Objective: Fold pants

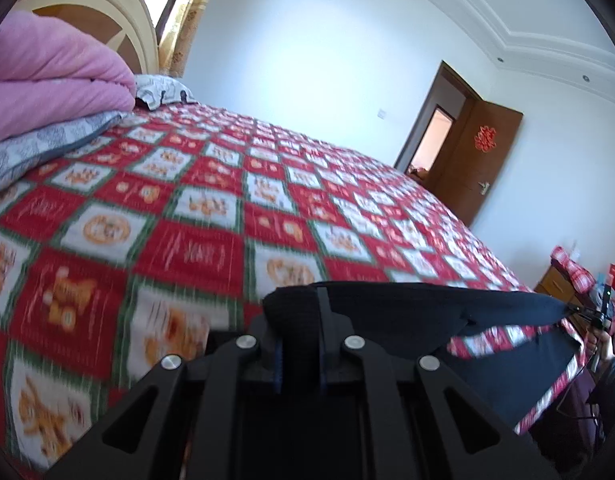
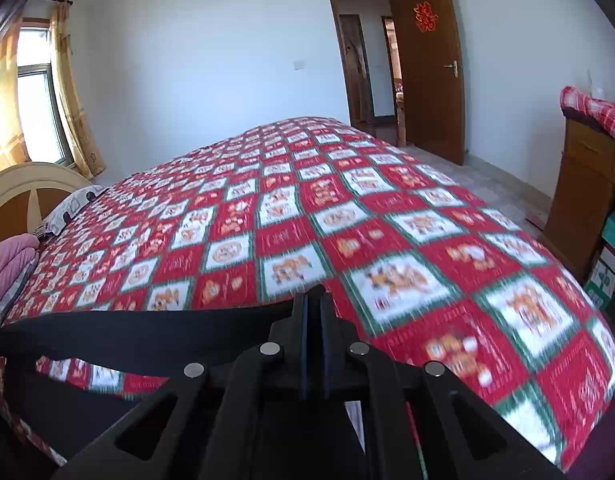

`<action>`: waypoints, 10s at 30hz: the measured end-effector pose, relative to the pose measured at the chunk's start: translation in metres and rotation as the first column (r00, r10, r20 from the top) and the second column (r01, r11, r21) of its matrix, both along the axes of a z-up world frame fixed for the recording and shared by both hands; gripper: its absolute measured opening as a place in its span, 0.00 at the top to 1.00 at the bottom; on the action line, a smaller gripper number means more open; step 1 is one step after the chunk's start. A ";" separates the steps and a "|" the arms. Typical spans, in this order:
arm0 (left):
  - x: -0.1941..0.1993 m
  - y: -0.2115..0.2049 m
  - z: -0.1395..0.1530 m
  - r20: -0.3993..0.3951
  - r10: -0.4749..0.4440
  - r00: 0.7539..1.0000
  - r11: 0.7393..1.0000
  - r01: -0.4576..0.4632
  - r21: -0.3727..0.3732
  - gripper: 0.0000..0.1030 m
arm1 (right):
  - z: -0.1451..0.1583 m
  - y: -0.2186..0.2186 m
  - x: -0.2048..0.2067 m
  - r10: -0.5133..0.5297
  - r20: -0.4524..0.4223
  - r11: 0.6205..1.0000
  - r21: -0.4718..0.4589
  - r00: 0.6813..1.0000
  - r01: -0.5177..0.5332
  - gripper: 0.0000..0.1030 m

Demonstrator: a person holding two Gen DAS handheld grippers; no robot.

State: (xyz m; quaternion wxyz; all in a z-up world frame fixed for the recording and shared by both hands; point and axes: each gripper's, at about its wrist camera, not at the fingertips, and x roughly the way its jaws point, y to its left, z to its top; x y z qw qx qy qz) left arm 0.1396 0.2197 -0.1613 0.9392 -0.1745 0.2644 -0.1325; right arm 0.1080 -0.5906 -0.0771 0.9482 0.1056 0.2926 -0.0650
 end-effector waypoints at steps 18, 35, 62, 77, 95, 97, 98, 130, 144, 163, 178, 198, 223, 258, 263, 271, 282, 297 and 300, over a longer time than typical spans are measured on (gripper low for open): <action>-0.055 0.001 -0.025 0.034 -0.102 0.994 0.991 0.099 0.089 0.87 | -0.024 -0.016 -0.087 -0.073 -0.013 0.996 0.045 0.997 0.074 0.96; -0.082 0.027 -0.039 0.000 -0.054 0.999 0.970 0.053 0.236 0.22 | -0.030 -0.031 -0.113 -0.182 -0.073 0.983 0.011 0.981 0.183 0.96; -0.081 0.019 -0.015 -0.078 -0.117 0.990 0.992 0.121 0.039 0.32 | -0.087 0.386 -0.083 0.653 -0.310 0.607 -0.332 0.691 -0.722 0.95; -0.008 0.014 -0.029 -0.229 -0.015 0.973 0.988 0.049 0.147 0.81 | -0.090 0.379 -0.074 0.633 -0.303 0.646 -0.301 0.712 -0.702 0.95; 0.015 0.028 -0.026 -0.236 -0.006 0.972 0.994 0.032 0.108 0.62 | -0.103 0.406 -0.077 0.644 -0.318 0.581 -0.387 0.695 -0.716 0.95; -0.002 0.024 -0.021 -0.209 0.014 0.978 0.985 0.023 0.173 0.41 | -0.107 0.412 -0.073 0.649 -0.328 0.563 -0.400 0.686 -0.723 0.93; -0.012 0.024 -0.018 -0.190 0.016 0.982 0.979 0.024 0.203 0.38 | -0.109 0.415 -0.072 0.648 -0.332 0.553 -0.413 0.685 -0.723 0.75; -0.072 -0.006 -0.028 -0.147 -0.093 0.985 0.901 0.146 0.409 0.87 | -0.108 0.433 -0.059 0.684 -0.309 0.522 -0.426 0.661 -0.739 0.96; -0.077 0.039 -0.054 -0.149 -0.069 0.986 0.936 0.115 0.331 0.91 | -0.132 0.442 -0.083 0.688 -0.392 0.463 -0.411 0.611 -0.785 0.97; -0.083 -0.015 -0.023 -0.047 -0.156 0.987 0.913 0.162 0.375 0.57 | -0.124 0.451 -0.089 0.695 -0.354 0.485 -0.413 0.626 -0.771 1.00; -0.088 -0.012 -0.048 -0.121 -0.139 0.983 0.921 0.173 0.349 0.49 | -0.125 0.437 -0.088 0.675 -0.327 0.501 -0.456 0.662 -0.736 0.99; -0.086 -0.001 -0.041 -0.135 -0.185 0.973 0.952 0.212 0.222 0.78 | -0.125 0.402 -0.079 0.684 -0.328 0.506 -0.430 0.651 -0.748 0.76; -0.083 0.008 -0.026 -0.130 -0.181 0.975 0.964 0.202 0.173 0.85 | -0.115 0.419 -0.083 0.674 -0.297 0.507 -0.479 0.676 -0.716 0.98; -0.100 0.037 -0.009 -0.023 -0.047 0.999 0.968 0.052 0.246 0.35 | -0.081 0.331 -0.089 0.522 -0.240 0.724 -0.383 0.819 -0.574 0.45; -0.093 -0.001 0.007 0.026 -0.115 0.993 0.964 0.106 0.245 0.28 | -0.036 0.214 -0.091 0.213 -0.098 0.929 -0.287 0.972 -0.233 0.45; -0.065 -0.088 -0.014 -0.054 -0.272 0.961 0.912 0.275 0.304 0.28 | -0.011 0.045 -0.114 -0.365 -0.018 0.927 -0.095 0.931 0.362 0.45; -0.057 -0.092 -0.039 -0.111 -0.266 0.957 0.926 0.286 0.248 0.27 | -0.029 0.041 -0.106 -0.310 -0.052 0.950 -0.033 0.949 0.309 0.91; -0.061 -0.108 -0.012 -0.031 -0.281 0.959 0.925 0.280 0.256 0.20 | -0.013 0.053 -0.116 -0.385 -0.013 0.916 -0.131 0.923 0.380 0.60; -0.054 -0.124 -0.005 -0.003 -0.300 0.954 0.920 0.290 0.264 0.08 | 0.003 0.080 -0.107 -0.302 0.021 0.943 -0.141 0.953 0.301 0.60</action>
